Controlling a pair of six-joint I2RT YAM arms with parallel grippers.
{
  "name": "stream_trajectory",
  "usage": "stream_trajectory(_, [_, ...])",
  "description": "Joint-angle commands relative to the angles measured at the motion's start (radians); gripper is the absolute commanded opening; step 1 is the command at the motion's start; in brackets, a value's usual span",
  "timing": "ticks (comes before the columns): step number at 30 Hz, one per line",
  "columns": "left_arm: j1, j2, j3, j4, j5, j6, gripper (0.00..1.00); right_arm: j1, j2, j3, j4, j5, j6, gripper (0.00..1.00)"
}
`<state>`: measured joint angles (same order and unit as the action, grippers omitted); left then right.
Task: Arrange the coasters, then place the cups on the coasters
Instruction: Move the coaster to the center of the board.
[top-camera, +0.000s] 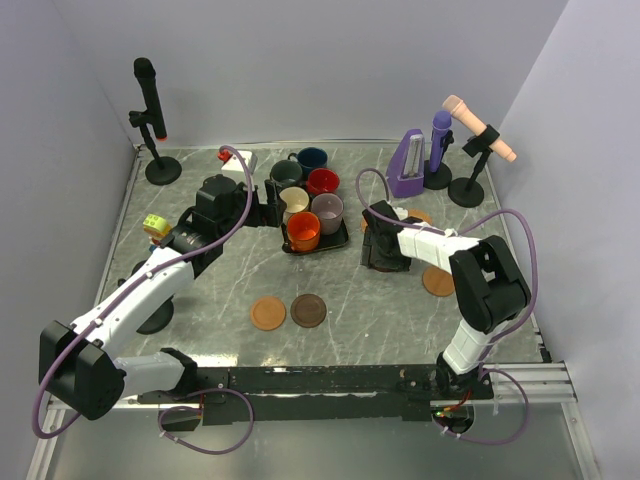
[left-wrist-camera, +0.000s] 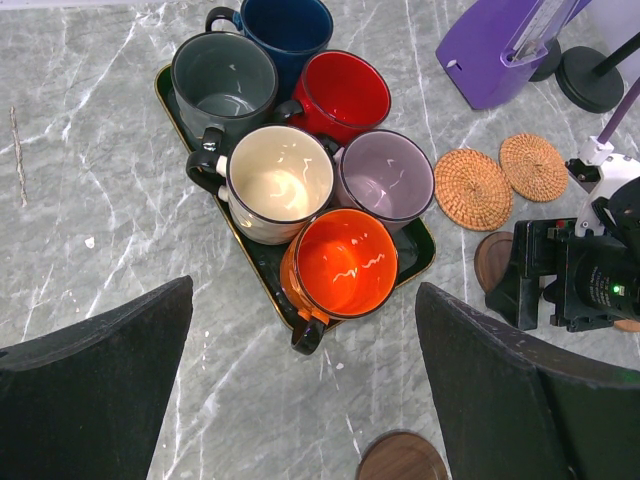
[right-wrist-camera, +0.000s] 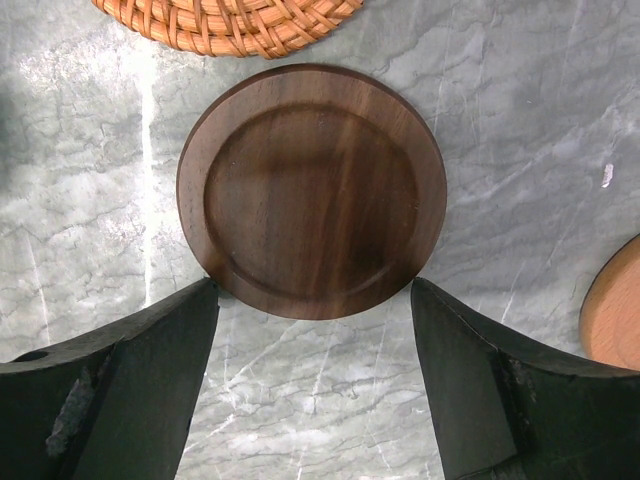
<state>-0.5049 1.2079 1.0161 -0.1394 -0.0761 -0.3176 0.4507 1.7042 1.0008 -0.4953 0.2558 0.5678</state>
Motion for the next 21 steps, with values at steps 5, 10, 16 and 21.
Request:
stream_trajectory(5, [-0.004, -0.004, 0.032, 0.024, -0.004, 0.003, 0.97, -0.015, 0.035, 0.018, -0.014, 0.051, -0.006, 0.85])
stream_trajectory(10, [-0.004, -0.005, 0.033, 0.024, -0.005, 0.003, 0.97, -0.017, 0.038, 0.019, -0.011, 0.053, -0.008, 0.86])
stream_trajectory(16, [-0.003, -0.008, 0.035, 0.024, -0.002, 0.005, 0.97, -0.015, 0.035, 0.018, -0.012, 0.051, -0.005, 0.90])
stream_trajectory(21, [-0.004, -0.013, 0.030, 0.027, 0.001, 0.006, 0.97, -0.015, -0.006, -0.024, 0.026, 0.033, -0.017, 0.99])
